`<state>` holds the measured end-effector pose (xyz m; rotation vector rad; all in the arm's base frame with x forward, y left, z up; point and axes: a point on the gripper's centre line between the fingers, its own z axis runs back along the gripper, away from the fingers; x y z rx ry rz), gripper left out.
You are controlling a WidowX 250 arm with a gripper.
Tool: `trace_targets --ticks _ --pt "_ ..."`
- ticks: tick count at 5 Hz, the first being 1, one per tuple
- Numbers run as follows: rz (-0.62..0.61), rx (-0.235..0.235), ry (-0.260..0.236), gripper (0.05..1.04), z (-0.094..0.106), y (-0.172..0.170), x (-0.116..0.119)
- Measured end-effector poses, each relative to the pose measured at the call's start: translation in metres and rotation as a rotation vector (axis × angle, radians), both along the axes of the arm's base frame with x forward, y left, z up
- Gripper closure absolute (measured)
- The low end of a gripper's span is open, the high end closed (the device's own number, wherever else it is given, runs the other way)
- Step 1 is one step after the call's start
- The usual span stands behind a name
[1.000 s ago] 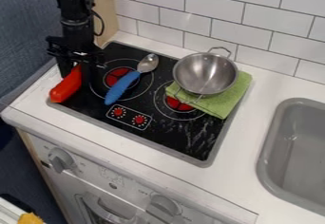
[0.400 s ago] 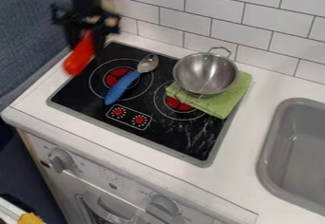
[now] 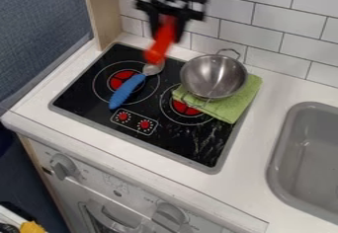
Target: Put the orange object inside the silver pan
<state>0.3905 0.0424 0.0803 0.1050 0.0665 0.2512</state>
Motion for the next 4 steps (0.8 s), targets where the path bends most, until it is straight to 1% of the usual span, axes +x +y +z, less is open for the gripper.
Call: trace_targets --ticks 1,2,3,4 --pt "-0.068 0.001 0.002 0.574 -0.021 -0.033 0.021" --pt "-0.107 0.005 -0.010 0.574 -0.041 -0.050 0.033" --pt "-0.150 0.013 -0.006 0.532 -0.044 -0.063 0.033" --pt "-0.154 0.010 0.004 0.238 -0.056 -0.065 0.027"
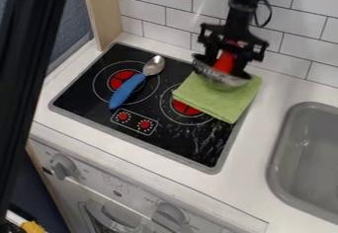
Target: Put the orange object inside the silver pan
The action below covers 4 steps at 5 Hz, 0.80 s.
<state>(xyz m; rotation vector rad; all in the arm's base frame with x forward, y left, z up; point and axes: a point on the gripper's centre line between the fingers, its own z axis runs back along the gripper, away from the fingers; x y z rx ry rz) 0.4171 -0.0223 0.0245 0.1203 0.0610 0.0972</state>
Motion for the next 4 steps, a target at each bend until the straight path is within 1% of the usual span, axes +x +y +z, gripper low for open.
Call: trace_targets --ticks 1,2,3,4 --pt "0.006 0.015 -0.062 0.070 0.022 0.003 -0.003" --pt "0.012 0.009 -0.101 0.073 0.038 0.002 -0.008" --pt "0.011 -0.009 -0.153 0.079 0.057 0.001 -0.013" --pt "-0.014 -0.050 -0.150 0.081 0.064 -0.004 -0.019"
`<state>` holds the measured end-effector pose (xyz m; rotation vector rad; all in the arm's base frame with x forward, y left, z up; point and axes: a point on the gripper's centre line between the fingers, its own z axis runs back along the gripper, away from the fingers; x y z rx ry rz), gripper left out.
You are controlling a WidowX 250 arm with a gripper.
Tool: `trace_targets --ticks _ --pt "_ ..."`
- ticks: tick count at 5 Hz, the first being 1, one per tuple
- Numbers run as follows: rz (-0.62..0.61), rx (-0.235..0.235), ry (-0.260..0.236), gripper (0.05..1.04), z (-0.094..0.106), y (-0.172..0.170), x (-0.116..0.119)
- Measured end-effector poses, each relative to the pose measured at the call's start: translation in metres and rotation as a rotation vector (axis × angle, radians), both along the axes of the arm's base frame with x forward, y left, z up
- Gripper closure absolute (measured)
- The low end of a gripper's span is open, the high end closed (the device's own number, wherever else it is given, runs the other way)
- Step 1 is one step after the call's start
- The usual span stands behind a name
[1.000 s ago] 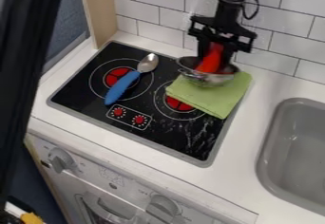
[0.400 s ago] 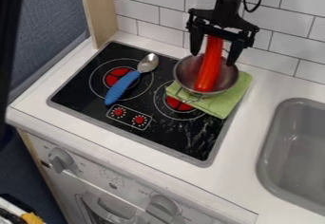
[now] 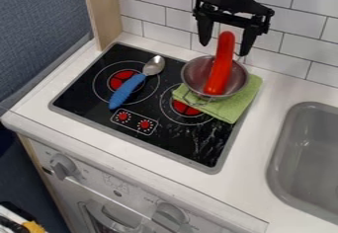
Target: Put the orange object inside the silver pan
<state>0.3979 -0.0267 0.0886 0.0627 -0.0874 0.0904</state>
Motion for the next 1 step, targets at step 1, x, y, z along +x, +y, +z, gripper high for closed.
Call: trace_targets --ticks 1 --pt "-0.027 -0.021 0.035 0.082 -0.0042 0.0041 -0.0057"
